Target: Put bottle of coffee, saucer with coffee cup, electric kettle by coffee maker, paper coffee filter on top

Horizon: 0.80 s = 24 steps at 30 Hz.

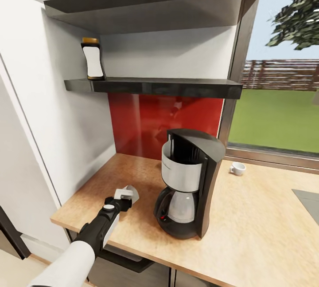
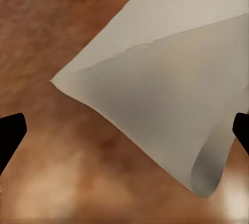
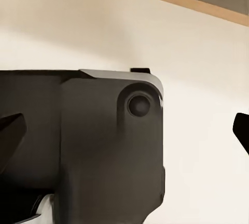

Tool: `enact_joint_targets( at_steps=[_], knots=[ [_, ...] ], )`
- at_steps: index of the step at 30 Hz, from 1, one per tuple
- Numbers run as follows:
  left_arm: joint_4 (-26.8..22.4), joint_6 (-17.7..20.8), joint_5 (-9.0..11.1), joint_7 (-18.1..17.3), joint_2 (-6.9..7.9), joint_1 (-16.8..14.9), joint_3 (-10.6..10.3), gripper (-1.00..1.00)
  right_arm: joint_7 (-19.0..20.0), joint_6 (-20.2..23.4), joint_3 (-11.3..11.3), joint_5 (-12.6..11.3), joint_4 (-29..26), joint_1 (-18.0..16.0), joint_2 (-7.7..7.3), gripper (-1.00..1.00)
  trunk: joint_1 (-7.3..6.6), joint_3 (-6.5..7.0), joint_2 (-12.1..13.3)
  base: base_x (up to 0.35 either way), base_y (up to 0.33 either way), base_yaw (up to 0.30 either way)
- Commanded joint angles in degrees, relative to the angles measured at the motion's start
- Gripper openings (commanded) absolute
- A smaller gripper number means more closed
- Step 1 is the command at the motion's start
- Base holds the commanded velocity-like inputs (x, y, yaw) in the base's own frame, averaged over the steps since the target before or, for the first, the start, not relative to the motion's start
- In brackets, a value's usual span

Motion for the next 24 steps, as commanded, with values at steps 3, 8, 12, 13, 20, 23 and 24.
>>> enact_joint_targets(
  at_steps=[3,8,12,13,20,23,24],
  knots=[
    [-0.5,0.5,-0.6,0.2,0.08,0.0,-0.2,1.00,-0.2,-0.2,-0.3,0.3,0.0,0.0,0.03,1.00,0.02,-0.02,0.0,0.000,0.000,0.000],
    [-0.8,0.6,-0.6,0.2,0.02,0.1,-0.2,1.00,-0.2,-0.2,-0.3,0.3,0.0,0.0,0.03,1.00,0.02,-0.02,0.0,0.000,0.000,0.000],
    [-0.9,0.8,-0.6,0.2,0.02,0.0,-0.2,1.00,-0.2,-0.2,-0.3,0.3,0.0,0.0,0.03,1.00,0.02,-0.02,0.0,0.043,0.000,0.000],
    [-0.9,0.8,-0.6,0.2,0.02,0.1,-0.2,1.00,-0.2,-0.2,-0.3,0.3,0.0,0.0,0.03,1.00,0.02,-0.02,0.0,0.111,0.000,0.000],
    [-0.9,0.7,-0.6,0.2,0.02,0.1,-0.1,1.00,-0.2,-0.2,-0.3,0.3,0.0,0.0,0.03,1.00,0.02,-0.02,0.0,0.031,0.000,0.000],
    [-0.9,0.7,-0.6,0.2,0.02,0.1,-0.1,1.00,-0.2,-0.2,-0.3,0.3,0.0,0.0,0.03,1.00,0.02,-0.02,0.0,0.002,0.000,0.000],
    [-0.9,0.7,-0.6,0.2,0.02,0.1,-0.1,1.00,-0.2,-0.1,-0.3,0.3,0.0,0.0,0.03,1.00,0.02,-0.02,0.0,0.001,0.022,0.000]
  ],
)
